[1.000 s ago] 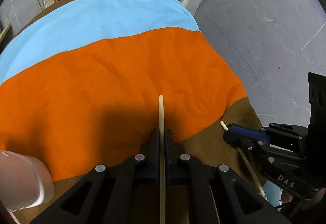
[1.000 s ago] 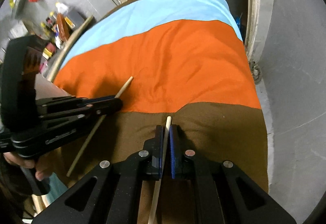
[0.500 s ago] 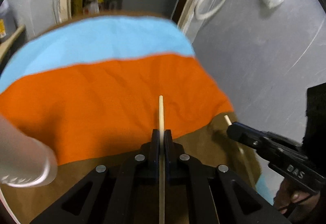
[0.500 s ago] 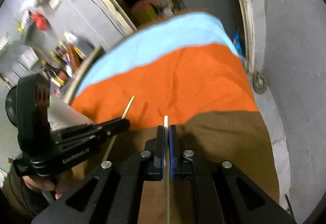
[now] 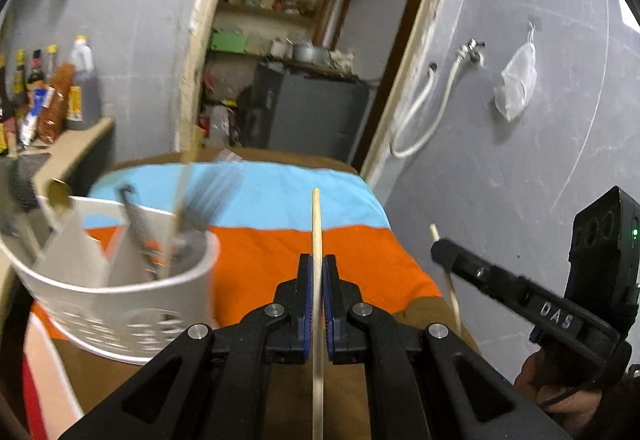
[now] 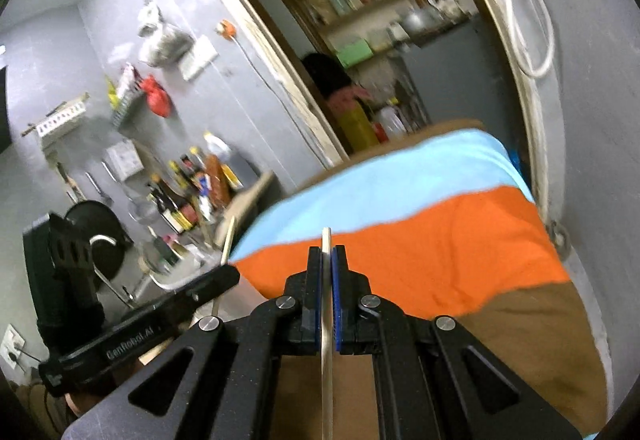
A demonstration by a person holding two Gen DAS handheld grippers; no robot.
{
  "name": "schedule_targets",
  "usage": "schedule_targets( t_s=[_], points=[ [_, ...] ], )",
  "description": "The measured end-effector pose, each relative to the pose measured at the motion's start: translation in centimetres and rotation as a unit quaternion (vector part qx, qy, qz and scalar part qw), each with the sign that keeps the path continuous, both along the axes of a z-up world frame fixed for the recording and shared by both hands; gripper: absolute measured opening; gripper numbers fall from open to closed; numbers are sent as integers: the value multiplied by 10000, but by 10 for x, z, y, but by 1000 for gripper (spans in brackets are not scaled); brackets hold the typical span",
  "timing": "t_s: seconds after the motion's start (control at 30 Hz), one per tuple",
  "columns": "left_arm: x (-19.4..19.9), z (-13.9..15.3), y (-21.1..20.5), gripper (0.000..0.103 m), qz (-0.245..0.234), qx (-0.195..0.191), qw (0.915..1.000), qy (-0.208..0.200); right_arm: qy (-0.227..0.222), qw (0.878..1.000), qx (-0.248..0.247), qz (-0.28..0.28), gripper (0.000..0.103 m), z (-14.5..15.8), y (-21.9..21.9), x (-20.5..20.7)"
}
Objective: Organize utensils
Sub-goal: 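Lift both chopsticks and carry them over the white caddy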
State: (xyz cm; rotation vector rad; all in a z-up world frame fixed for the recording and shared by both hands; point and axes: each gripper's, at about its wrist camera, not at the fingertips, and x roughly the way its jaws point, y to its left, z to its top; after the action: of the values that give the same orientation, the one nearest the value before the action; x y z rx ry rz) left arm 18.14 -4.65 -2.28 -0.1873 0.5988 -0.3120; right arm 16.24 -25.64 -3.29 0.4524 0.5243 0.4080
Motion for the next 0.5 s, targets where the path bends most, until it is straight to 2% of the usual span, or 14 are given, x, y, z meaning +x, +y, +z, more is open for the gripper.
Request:
schedule_targets(
  t_s=[0.27, 0.5],
  points=[
    [-21, 36, 56, 5, 409, -138, 9974, -580, -896, 9954, 317, 119, 4, 49, 44, 10],
    [-12, 62, 117, 5, 865, -373, 9912, -927, -1506, 9865, 643, 80, 4, 78, 101, 29]
  ],
)
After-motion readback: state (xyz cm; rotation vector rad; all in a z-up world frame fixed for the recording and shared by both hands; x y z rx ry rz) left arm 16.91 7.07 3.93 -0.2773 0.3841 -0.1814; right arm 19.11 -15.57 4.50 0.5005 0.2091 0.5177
